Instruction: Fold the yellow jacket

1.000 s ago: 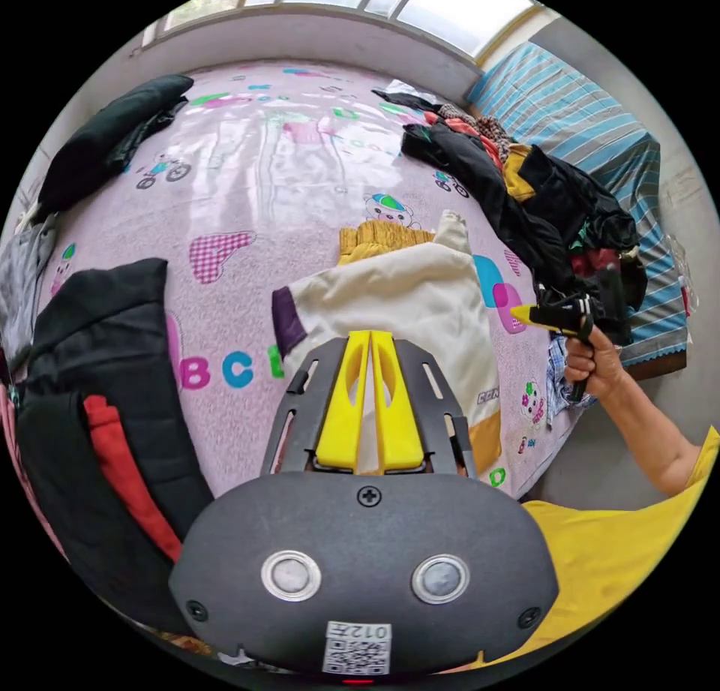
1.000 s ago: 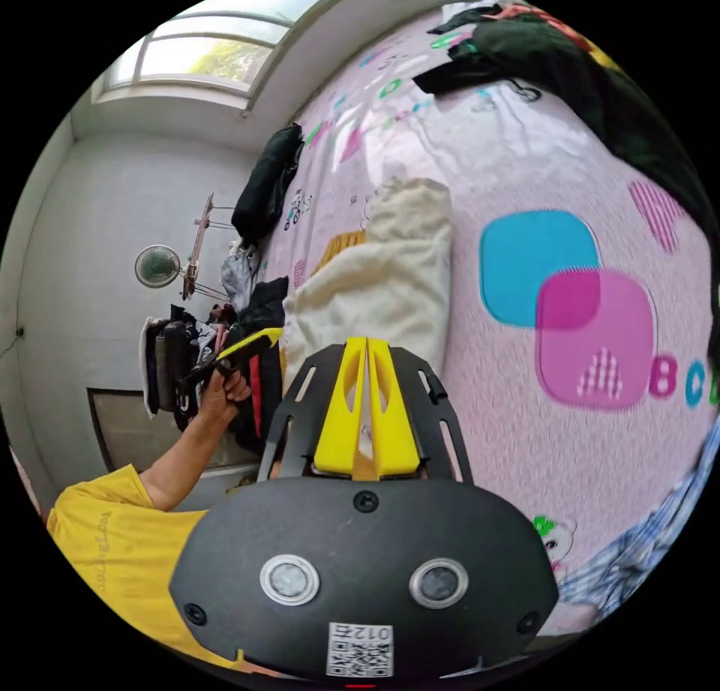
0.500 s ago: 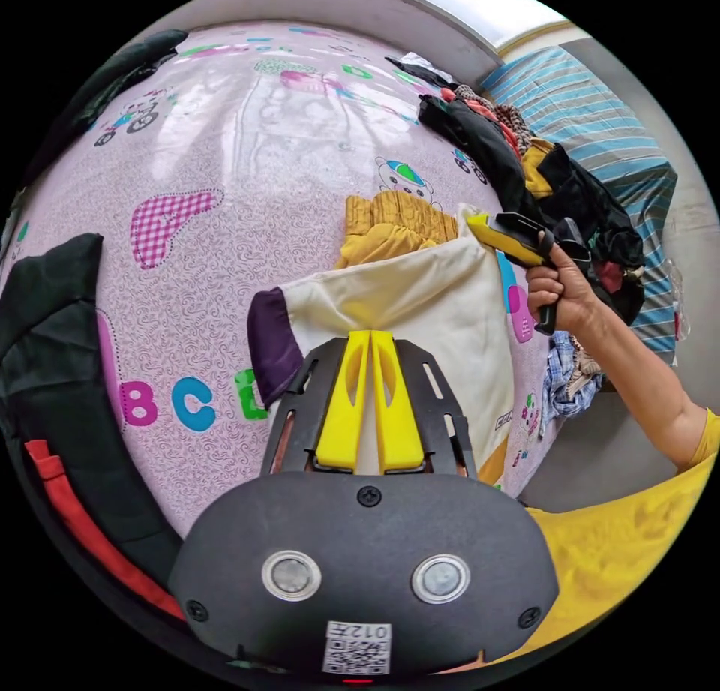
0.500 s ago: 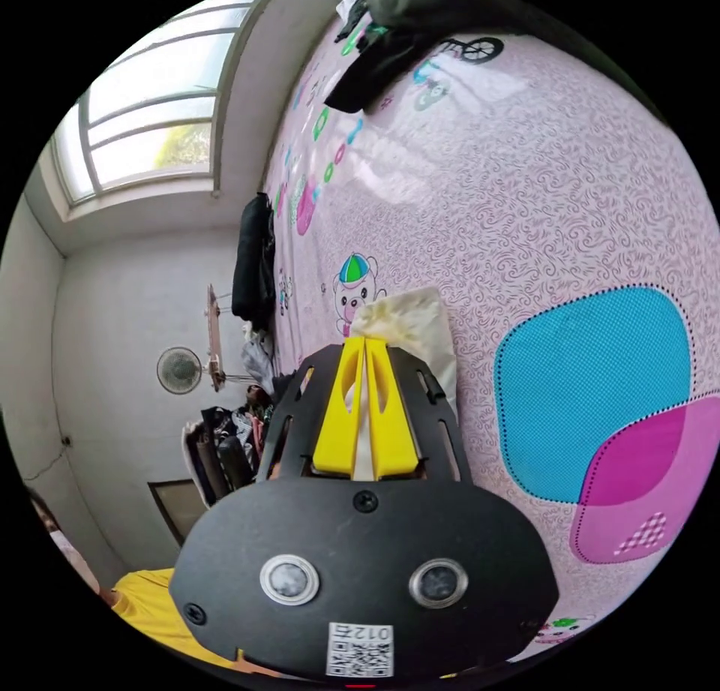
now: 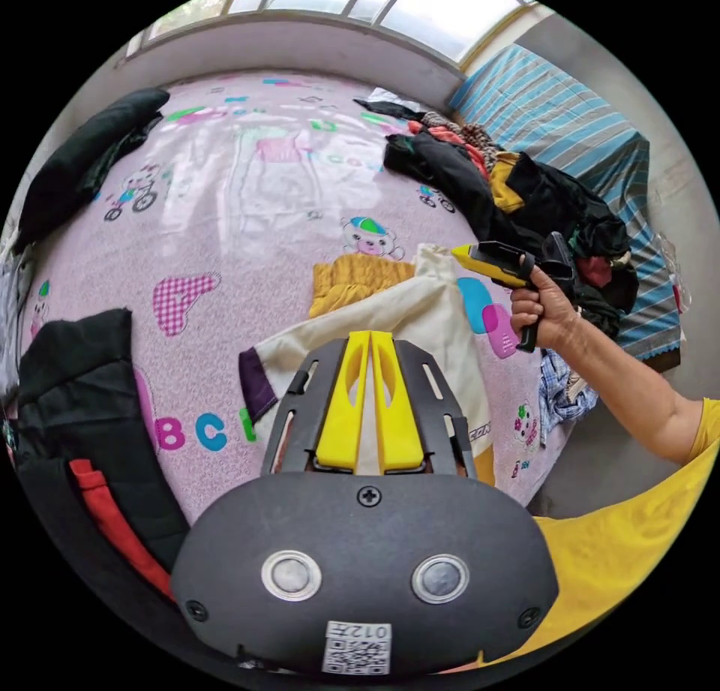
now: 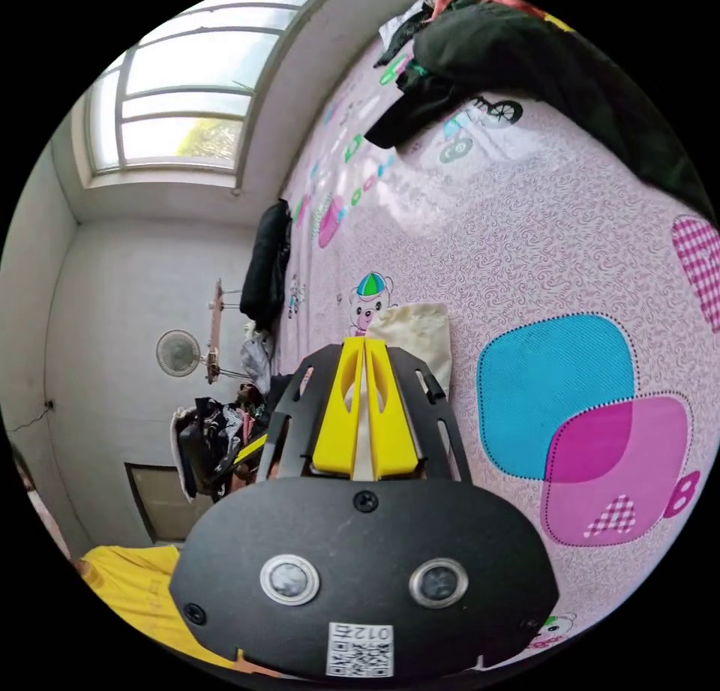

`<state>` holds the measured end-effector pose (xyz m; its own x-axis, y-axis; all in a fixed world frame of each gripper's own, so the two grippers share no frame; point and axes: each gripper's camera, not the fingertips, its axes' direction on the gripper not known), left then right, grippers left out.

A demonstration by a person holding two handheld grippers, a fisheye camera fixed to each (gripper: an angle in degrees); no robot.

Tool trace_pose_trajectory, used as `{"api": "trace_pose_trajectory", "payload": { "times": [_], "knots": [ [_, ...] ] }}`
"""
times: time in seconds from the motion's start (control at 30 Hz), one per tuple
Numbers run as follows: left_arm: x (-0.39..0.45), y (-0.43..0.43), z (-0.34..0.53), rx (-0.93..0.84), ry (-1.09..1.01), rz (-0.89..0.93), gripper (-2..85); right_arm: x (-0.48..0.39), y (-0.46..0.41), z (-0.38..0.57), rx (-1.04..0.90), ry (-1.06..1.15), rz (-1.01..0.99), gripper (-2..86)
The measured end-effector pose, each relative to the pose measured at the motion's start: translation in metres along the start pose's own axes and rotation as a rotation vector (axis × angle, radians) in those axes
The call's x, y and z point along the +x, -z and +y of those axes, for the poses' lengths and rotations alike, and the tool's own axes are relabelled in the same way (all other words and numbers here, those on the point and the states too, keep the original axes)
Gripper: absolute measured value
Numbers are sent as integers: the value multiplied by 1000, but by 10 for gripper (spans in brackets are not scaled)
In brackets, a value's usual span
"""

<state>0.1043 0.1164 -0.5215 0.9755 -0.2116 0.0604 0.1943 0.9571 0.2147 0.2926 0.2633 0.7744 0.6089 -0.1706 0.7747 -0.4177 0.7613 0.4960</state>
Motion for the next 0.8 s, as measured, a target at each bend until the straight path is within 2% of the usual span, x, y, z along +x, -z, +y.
{"api": "trace_pose_trajectory", "payload": {
  "times": [0.13,0.33,0.53,0.67,0.8],
  "knots": [
    [28,-32,-39,-36,-60,99,4,15,15,38,-16,-10,-69,3],
    [28,-97,-72,-178,-43,75,4,50,2,47,-22,-128,-65,3],
    [-34,-131,-54,-189,132,383,4,60,-6,44,-41,-136,-43,1],
    [-31,-122,-42,-173,118,358,4,51,3,43,-70,-118,-2,4],
    [-10,-61,-6,-53,56,327,5,34,24,64,-148,-1,-3,11]
  ]
}}
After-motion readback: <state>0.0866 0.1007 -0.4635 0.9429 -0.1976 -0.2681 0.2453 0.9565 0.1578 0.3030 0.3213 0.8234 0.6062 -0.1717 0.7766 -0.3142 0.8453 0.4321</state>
